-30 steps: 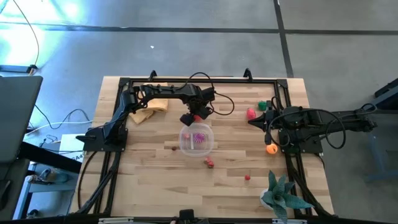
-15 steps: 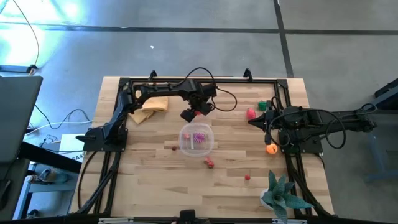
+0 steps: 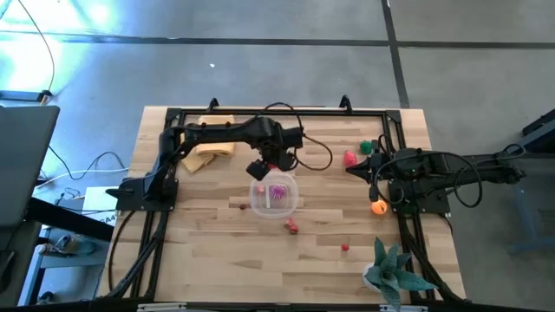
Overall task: Pick and placing Produce into tupperware
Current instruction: Put the tomato into the transparent bin
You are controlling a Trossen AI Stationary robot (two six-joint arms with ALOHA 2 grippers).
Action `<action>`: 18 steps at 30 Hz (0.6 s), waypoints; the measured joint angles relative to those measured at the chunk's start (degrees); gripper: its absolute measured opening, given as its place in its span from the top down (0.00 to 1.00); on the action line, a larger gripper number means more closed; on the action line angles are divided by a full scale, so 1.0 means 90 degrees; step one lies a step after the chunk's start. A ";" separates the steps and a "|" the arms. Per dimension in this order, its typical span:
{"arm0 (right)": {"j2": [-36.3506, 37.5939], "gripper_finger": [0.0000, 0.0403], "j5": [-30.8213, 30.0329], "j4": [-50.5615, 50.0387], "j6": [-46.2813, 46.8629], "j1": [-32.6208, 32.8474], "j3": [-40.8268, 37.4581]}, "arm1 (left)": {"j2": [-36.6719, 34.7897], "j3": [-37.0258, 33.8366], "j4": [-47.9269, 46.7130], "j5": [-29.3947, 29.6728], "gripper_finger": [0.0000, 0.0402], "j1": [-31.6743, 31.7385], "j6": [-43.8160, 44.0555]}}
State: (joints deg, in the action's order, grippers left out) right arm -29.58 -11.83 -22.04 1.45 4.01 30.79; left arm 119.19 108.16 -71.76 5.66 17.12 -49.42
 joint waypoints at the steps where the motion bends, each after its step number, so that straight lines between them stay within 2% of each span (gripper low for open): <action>1: -0.0002 0.98 0.0000 0.0000 0.0000 0.0000 0.0000 | -0.0030 0.0000 -0.0056 0.0023 0.33 -0.0084 0.0088; 8: -0.0001 0.98 0.0000 0.0000 0.0000 0.0002 0.0000 | -0.0089 -0.0049 -0.0314 0.0181 0.36 -0.0718 0.0721; 14: -0.0002 0.98 0.0001 0.0000 0.0000 0.0001 0.0000 | -0.0096 -0.0683 0.0019 0.0199 0.32 -0.1021 0.1208; 18: -0.0001 0.98 0.0002 0.0000 0.0000 0.0002 0.0000 | -0.0093 -0.1060 0.0270 -0.0039 0.32 -0.1085 0.1488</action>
State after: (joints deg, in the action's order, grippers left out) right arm -29.59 -11.81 -22.04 1.45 4.03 30.79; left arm 118.35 98.62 -69.33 5.31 7.35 -36.03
